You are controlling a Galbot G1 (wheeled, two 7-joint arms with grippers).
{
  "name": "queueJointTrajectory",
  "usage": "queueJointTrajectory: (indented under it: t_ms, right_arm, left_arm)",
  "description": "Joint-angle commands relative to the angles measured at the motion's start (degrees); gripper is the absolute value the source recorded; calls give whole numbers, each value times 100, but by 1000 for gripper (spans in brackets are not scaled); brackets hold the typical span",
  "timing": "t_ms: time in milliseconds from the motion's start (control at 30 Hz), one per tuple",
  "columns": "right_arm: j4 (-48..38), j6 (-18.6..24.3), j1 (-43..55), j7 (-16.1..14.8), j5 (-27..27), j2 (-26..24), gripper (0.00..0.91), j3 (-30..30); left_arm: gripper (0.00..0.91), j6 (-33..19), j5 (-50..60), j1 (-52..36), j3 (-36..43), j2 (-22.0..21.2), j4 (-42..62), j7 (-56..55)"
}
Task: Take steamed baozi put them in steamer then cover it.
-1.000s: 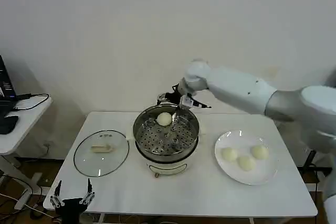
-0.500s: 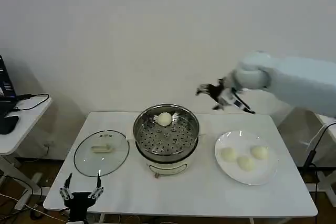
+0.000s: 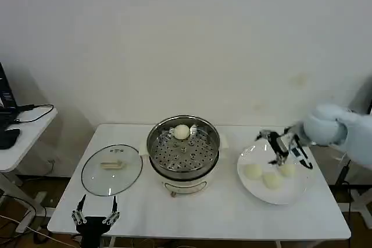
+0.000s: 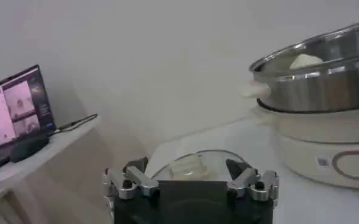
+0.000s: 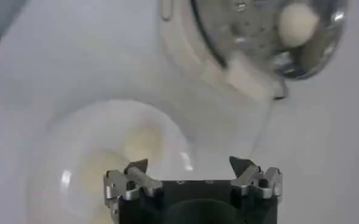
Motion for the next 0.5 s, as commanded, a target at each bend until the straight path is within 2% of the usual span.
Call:
queueJointTrajectory:
  t_ms: [33, 300, 500]
  right_arm:
    - [-744, 475, -2895, -858, -760, -327, 907, 2828]
    - [-1058, -69, -3042, -833, -843, 78, 907, 2929]
    - [-1456, -187, -3159, -753, -920, 467, 907, 2851]
  left_arm:
    - [907, 4, 43, 72, 31, -32, -14, 0]
    - [907, 1, 81, 79, 25, -112, 11, -1]
    - [907, 5, 114, 84, 21, -162, -19, 7]
